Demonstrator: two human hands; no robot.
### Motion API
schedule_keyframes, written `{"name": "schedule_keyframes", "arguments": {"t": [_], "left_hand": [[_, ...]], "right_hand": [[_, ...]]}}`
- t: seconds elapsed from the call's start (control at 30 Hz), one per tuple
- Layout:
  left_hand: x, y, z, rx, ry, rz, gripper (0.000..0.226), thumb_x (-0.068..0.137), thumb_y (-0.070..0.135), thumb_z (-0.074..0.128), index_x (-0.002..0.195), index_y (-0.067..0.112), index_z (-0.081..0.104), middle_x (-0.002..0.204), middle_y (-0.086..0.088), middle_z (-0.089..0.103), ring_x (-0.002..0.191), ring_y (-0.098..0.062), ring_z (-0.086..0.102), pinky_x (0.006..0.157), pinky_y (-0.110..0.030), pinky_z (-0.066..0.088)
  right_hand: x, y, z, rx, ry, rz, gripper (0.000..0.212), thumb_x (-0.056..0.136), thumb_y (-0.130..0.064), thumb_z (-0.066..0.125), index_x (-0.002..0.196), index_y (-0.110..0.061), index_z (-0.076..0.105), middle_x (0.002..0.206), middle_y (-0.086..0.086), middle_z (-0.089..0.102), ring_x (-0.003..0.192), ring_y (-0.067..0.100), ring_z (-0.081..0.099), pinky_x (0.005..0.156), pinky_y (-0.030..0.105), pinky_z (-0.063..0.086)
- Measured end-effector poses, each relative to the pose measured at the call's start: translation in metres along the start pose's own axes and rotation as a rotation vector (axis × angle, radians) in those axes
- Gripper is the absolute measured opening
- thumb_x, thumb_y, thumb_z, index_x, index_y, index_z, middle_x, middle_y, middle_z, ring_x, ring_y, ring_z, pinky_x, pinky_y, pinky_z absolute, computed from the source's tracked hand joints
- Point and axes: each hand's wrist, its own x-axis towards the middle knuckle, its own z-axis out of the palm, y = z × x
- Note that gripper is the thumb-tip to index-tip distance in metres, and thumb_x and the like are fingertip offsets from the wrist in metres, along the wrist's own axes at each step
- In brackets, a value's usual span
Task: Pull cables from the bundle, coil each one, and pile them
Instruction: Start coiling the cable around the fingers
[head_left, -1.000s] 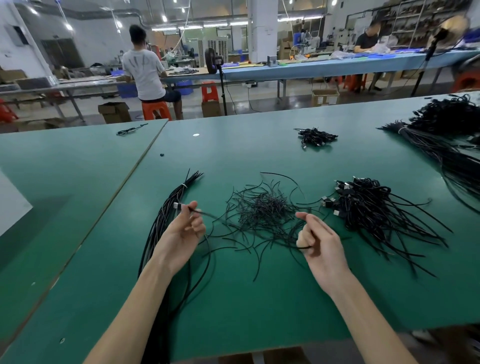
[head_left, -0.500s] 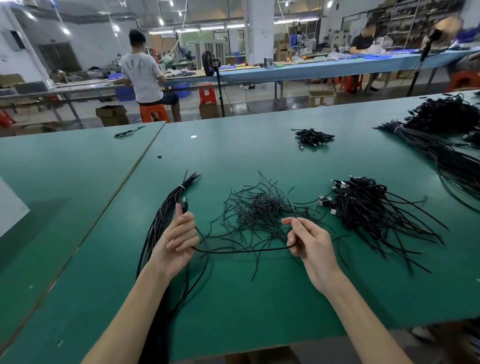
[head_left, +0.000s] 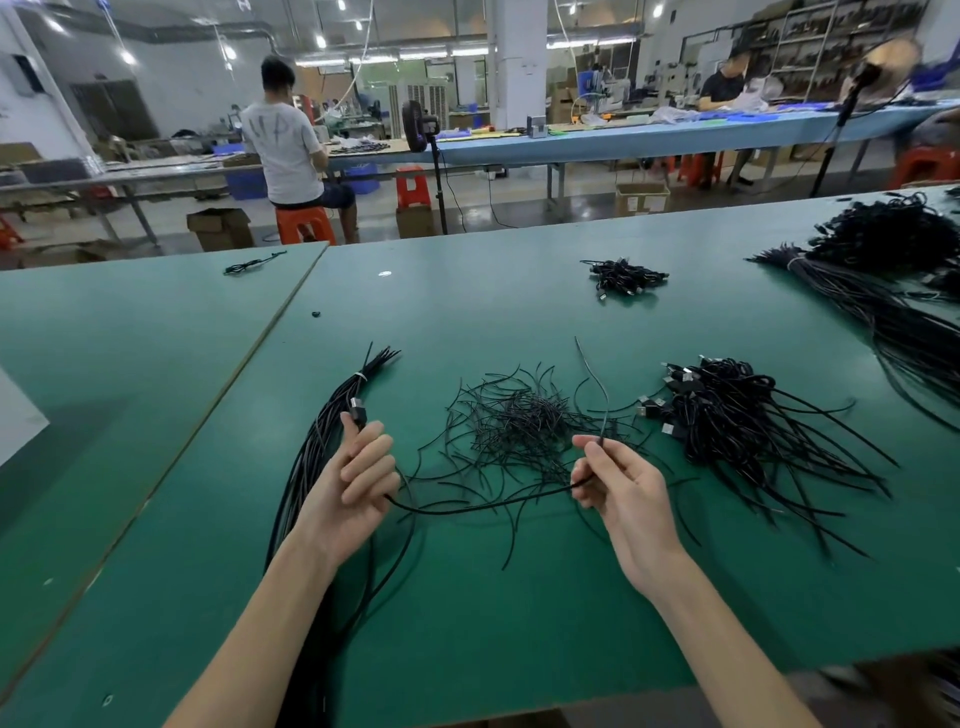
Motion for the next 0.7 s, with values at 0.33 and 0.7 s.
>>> {"name": "schedule_keyframes", "arguments": {"t": [0.33,0.7], "left_hand": [[0.001,-0.003,0.012,0.196,0.324,0.273,0.026,0.105,0.042,0.047,0.094,0.025,0.064,0.08,0.012,0.052,0.066,-0.004,0.053,0.076,-0.022,0.053],[0.026,-0.023,0.068,0.247,0.202,0.191,0.032,0.103,0.029,0.052,0.103,0.014,0.08,0.109,-0.001,0.077,0.1,-0.015,0.075,0.088,-0.031,0.06]], "right_hand": [[-0.002,0.006,0.007,-0.44,-0.037,-0.094,0.07,0.096,-0.005,0.066,0.156,-0.02,0.032,0.11,0.002,0.068,0.072,0.012,0.063,0.077,0.025,0.057],[-0.01,0.014,0.02,-1.148,0.007,-0.481,0.066,0.093,-0.018,0.072,0.153,-0.028,0.045,0.169,-0.009,-0.009,0.151,0.002,-0.016,0.121,0.031,0.002]]}}
